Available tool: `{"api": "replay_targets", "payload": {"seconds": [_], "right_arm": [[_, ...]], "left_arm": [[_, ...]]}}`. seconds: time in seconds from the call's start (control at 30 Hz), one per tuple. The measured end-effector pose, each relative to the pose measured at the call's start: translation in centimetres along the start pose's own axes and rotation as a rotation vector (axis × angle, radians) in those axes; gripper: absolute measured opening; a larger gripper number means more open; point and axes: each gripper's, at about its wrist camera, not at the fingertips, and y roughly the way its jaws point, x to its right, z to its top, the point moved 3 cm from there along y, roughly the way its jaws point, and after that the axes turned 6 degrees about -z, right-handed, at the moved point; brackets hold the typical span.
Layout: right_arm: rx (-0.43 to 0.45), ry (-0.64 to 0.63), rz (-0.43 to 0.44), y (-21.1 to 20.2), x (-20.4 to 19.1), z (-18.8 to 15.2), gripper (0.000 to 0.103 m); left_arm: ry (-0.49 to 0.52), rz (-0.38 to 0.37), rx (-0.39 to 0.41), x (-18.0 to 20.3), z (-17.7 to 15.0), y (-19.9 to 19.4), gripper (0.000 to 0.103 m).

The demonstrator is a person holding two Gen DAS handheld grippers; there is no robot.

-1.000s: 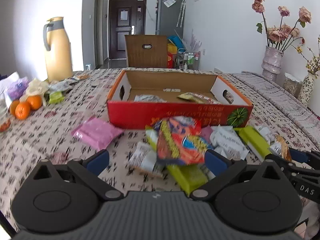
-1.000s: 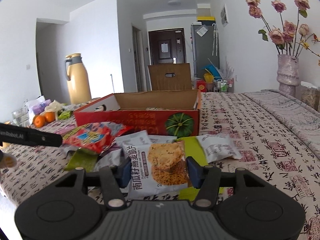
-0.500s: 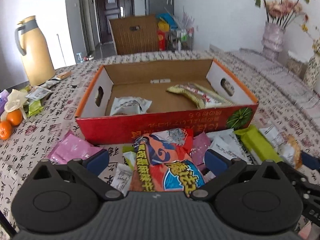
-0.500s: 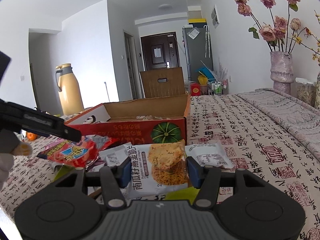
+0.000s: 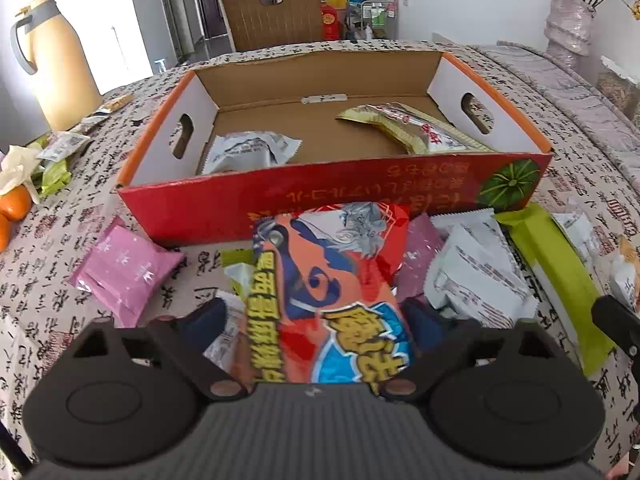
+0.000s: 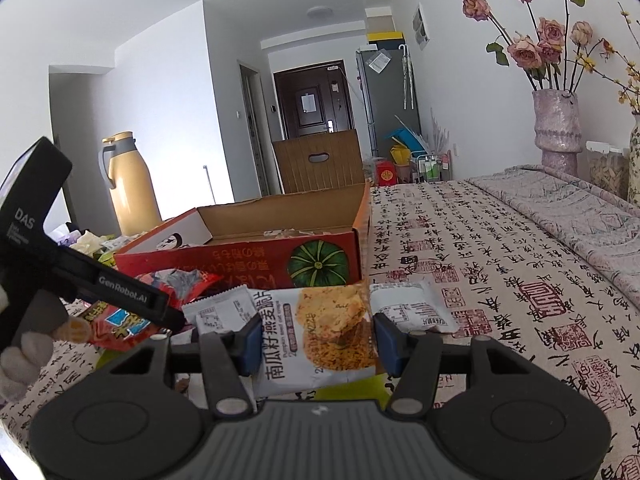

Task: Organize snacks
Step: 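Grasp the orange-and-blue snack bag with the left gripper while the right holds the cookie packet, then carry both packets over the cardboard box and open both grippers to drop them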

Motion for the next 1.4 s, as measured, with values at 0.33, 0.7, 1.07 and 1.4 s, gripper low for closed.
{"api": "replay_targets", "payload": {"seconds": [0.33, 0.7, 1.07, 1.4], "right_arm": [[0.010, -0.008, -0.002, -0.5, -0.4, 0.2, 0.056], [0.027, -0.020, 0.003, -0.9, -1.3, 1.0, 0.056], [0.072, -0.038, 0.014, 0.1, -2.9, 3.7, 0.056], [0.137, -0.051, 0.024, 3.4, -4.6, 8.4, 0.056]], "left_arm": [[-0.002, -0.031, 0.048, 0.0, -0.5, -1.4, 0.061], [-0.015, -0.047, 0.141, -0.8, 0.0, -4.3, 0.056], [-0.051, -0.085, 0.267, -1.6, 2.3, -6.6, 0.056], [-0.086, -0.079, 0.383, -2.4, 6.4, -7.4, 0.056]]}}
